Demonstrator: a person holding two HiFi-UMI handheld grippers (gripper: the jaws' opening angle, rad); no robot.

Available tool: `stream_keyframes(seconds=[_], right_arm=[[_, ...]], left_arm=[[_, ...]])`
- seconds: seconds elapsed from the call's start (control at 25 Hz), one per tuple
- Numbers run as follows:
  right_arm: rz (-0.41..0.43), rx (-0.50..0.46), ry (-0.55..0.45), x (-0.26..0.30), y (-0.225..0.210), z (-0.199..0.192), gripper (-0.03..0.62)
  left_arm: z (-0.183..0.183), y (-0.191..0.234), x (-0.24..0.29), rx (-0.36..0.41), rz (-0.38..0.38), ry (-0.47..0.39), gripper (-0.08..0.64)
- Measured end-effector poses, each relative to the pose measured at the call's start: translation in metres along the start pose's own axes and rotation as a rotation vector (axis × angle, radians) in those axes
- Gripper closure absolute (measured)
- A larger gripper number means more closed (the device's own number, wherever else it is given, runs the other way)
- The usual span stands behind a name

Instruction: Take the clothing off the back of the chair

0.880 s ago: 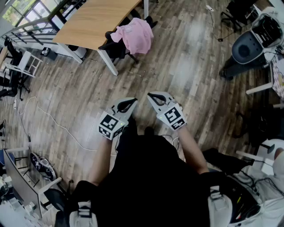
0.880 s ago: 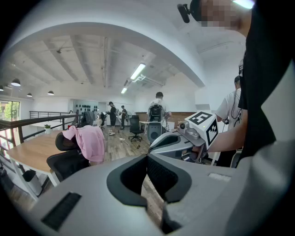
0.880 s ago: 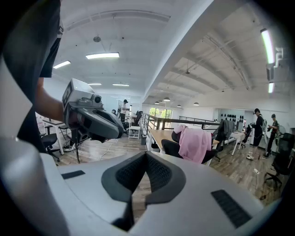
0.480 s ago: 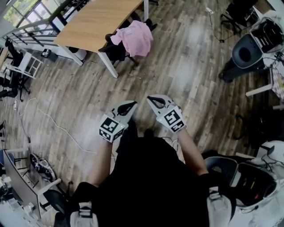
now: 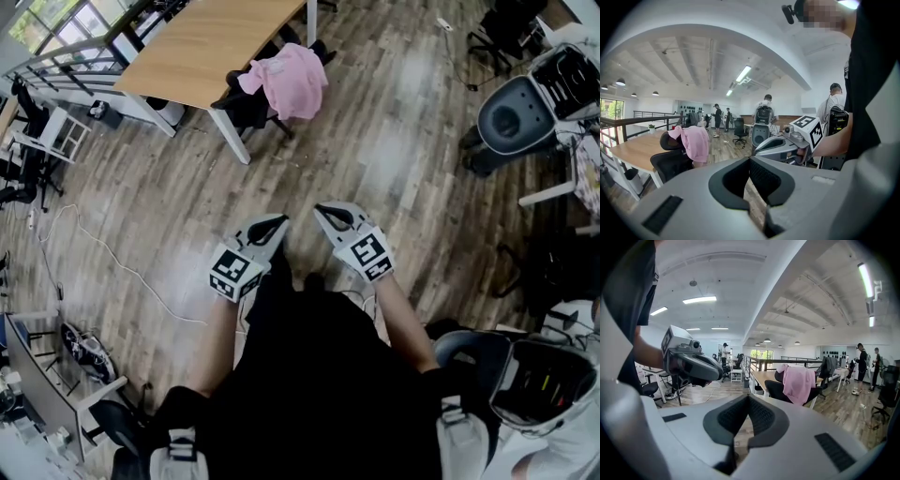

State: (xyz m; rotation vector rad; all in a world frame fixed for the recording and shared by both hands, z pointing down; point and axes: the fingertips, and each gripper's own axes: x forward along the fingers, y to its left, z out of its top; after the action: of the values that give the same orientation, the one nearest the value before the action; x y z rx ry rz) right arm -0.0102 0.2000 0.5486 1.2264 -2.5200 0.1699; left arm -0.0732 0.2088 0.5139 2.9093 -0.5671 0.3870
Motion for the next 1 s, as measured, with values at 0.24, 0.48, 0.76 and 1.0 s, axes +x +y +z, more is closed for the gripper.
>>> stream_keyframes(seconds=[0.24, 0.48, 0.76, 1.0], right_arm=[[-0.004, 0.003, 0.011, -0.002, -0.001, -0.005, 0.594], [-0.012, 0.005, 0.023, 0.015, -0.011, -0.001, 0.594], [-0.022, 0.027, 0.047, 0.035, -0.024, 0.002, 0.594], [-0.018, 0.022, 0.051, 0.054, -0.034, 0.005, 0.594]], left_arm=[[0.001, -0.002, 0.004, -0.004, -0.011, -0.007, 0.558], [0.003, 0.020, 0.007, -0.015, -0.012, -0.012, 0.558], [0.008, 0.047, 0.016, -0.025, -0.017, -0.013, 0.558], [0.007, 0.068, 0.021, -0.040, -0.021, -0.002, 0.558]])
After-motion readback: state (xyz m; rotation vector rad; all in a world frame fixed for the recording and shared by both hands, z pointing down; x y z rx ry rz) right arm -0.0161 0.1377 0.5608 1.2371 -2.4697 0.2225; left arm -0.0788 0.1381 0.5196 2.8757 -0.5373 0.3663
